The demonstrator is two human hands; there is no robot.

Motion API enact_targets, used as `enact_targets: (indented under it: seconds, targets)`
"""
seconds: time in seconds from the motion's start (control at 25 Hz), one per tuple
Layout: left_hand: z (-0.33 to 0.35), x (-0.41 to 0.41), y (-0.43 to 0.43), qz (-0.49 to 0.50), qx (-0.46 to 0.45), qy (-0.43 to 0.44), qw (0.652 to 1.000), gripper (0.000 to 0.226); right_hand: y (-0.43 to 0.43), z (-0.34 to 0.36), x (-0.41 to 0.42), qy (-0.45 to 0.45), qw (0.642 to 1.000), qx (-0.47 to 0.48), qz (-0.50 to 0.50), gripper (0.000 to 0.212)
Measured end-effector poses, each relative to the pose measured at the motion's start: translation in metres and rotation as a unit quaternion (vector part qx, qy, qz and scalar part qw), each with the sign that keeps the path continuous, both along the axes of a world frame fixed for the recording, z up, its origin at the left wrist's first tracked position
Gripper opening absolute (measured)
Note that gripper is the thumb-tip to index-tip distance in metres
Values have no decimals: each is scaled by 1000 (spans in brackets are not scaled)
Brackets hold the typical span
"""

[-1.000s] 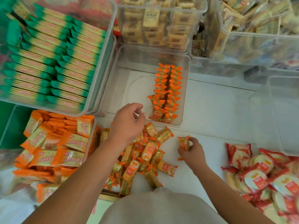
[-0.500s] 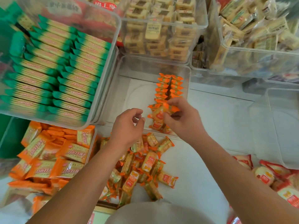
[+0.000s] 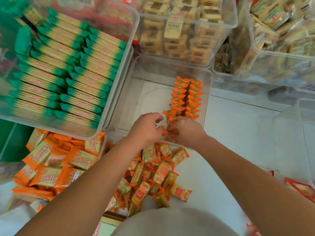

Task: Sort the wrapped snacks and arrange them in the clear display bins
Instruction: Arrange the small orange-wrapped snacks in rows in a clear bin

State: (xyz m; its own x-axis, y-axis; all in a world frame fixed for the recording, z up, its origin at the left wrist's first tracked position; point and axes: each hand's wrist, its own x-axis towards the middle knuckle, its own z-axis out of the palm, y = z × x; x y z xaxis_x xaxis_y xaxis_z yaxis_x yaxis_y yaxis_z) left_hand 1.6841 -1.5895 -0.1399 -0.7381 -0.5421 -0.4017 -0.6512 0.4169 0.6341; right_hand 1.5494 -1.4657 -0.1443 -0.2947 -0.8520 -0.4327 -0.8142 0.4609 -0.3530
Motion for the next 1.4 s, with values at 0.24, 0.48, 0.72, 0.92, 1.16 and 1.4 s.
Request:
enact_targets:
  seconds: [0.24, 0.48, 0.72, 0.92, 1.16, 1.4]
  targets:
    - [-20, -26, -12, 11, 72, -39, 997, 52, -1, -5, -5, 75, 995, 47, 51, 25]
    - [-39, -44, -13, 33, 93, 1, 995, 30, 14, 10, -26, 9, 992, -96, -77, 22]
    - [-47, -62, 3, 65, 78, 45, 994, 9, 43, 1, -28, 52, 947, -274, -162, 16]
    - [-52, -70, 5, 143, 101, 20, 984, 17, 64, 10, -15, 22, 924, -319, -210, 15]
    - [-16, -48, 6, 115, 70, 30, 990, 9, 90, 22, 4, -20, 913, -314, -261, 14]
    - [40, 43, 60, 177, 48, 183, 966, 10, 139, 16, 53, -89, 912, -215, -336, 7]
